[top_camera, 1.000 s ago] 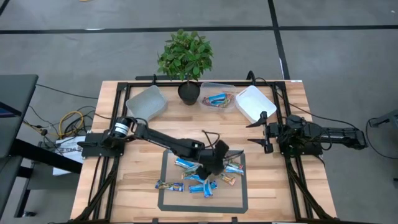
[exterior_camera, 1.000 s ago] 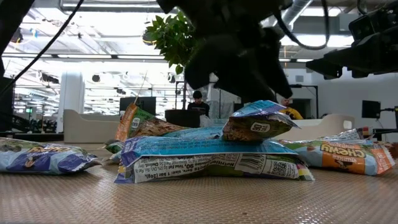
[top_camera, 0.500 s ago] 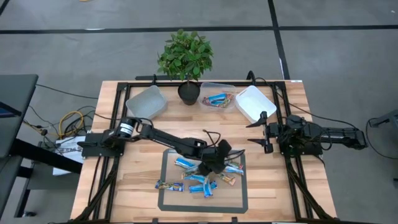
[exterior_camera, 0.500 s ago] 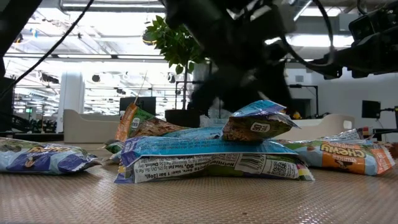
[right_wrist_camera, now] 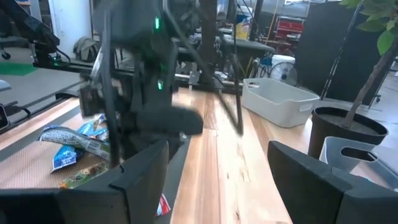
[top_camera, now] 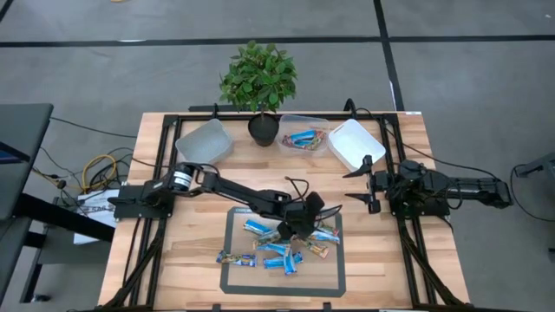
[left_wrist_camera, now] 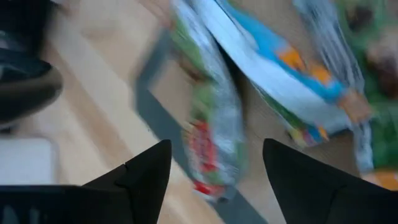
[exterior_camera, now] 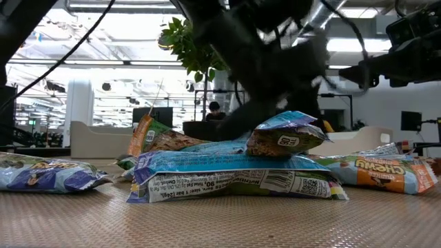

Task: Pick and place Granola Bars by type
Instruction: Put the red granola bar into the transparent bin

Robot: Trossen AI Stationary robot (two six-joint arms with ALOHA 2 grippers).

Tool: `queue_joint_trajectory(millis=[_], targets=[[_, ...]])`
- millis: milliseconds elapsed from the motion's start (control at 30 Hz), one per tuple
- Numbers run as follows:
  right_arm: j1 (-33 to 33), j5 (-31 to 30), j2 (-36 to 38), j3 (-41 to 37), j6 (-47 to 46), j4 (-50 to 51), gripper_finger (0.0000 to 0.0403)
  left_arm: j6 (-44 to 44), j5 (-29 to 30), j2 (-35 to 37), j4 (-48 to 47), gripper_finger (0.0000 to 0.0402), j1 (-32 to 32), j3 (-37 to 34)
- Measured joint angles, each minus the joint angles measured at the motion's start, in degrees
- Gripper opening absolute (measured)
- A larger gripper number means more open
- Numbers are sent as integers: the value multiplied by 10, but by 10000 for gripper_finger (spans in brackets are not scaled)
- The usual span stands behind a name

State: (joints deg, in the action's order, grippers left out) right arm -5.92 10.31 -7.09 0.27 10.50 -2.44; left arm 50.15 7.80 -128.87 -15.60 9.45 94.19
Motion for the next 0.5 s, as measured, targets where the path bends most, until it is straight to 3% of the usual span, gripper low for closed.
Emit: queue_joint_trajectory(millis=[500], targets=[[0, 0, 0, 0, 0, 0, 270, 35, -6, -33, 18, 174, -8, 18]])
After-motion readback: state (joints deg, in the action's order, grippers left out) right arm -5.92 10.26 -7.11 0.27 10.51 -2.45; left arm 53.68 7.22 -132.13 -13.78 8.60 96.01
